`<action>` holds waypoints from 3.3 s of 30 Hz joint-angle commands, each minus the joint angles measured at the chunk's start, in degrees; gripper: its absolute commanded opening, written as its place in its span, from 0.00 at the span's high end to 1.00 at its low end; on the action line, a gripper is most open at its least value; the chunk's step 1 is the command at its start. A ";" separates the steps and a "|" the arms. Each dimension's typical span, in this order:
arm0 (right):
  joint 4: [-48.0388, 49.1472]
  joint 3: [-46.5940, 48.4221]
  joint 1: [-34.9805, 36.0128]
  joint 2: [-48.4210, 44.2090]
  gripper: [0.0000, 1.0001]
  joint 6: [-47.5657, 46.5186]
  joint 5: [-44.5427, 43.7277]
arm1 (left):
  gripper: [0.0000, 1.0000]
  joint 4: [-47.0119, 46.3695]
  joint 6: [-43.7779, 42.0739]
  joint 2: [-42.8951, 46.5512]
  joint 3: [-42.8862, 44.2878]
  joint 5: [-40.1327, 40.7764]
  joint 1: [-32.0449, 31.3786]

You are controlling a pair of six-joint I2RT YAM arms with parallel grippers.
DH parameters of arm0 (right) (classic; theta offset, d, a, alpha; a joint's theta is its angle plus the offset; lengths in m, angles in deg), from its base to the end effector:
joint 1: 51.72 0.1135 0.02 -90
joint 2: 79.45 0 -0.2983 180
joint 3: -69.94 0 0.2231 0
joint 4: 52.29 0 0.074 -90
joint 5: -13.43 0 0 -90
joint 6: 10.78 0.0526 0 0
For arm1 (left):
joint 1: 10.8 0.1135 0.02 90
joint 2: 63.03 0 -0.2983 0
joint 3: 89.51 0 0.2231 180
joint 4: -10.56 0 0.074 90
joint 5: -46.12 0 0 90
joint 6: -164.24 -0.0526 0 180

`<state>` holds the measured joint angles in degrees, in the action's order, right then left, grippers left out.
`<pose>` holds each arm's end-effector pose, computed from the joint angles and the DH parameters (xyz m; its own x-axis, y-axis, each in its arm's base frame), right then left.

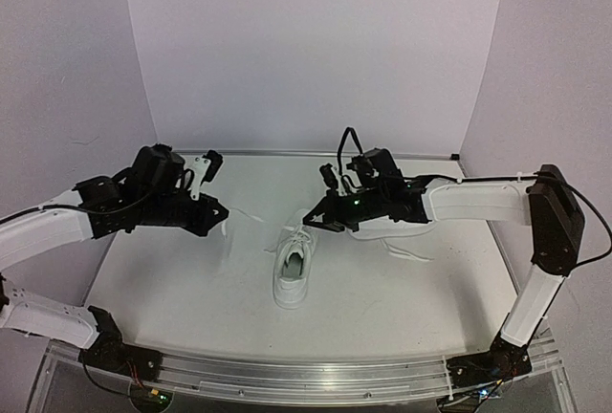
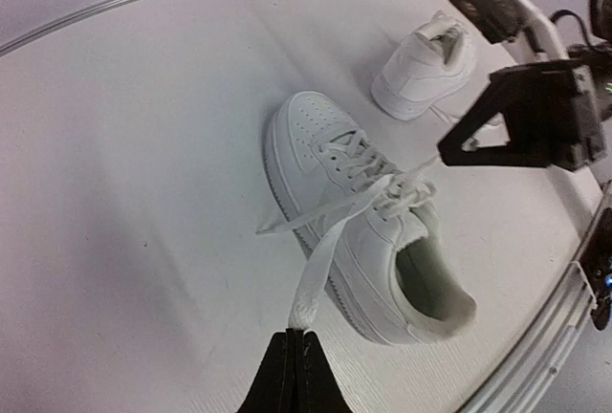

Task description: Tie the shoes

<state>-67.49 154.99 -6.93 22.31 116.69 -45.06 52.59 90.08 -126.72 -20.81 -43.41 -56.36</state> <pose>0.2612 0.2980 0.2786 -0.8547 -0.1176 -0.5057 -0.4984 0.4587 0.7357 0.1481 -0.1504 0.3242 -0.5992 0.2212 -0.7695 0.5674 0.7954 -0.2132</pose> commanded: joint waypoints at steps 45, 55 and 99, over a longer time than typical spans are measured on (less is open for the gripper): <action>-2.13 4.98 0.12 -0.45 1.00 -7.80 3.06 | 1.00 -6.61 -30.56 -40.16 26.24 -25.83 -25.38; -4.29 5.90 0.12 -0.42 1.00 -11.34 5.11 | 1.00 -6.39 -40.37 -48.98 32.09 -20.16 -25.23; -5.24 16.43 4.88 9.63 0.59 -10.07 10.73 | 0.35 -31.47 2.79 -4.97 -10.99 3.40 -1.75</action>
<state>-73.27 168.60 -2.50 32.43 106.84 -36.03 23.03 87.01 -132.93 -30.71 -41.86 -60.82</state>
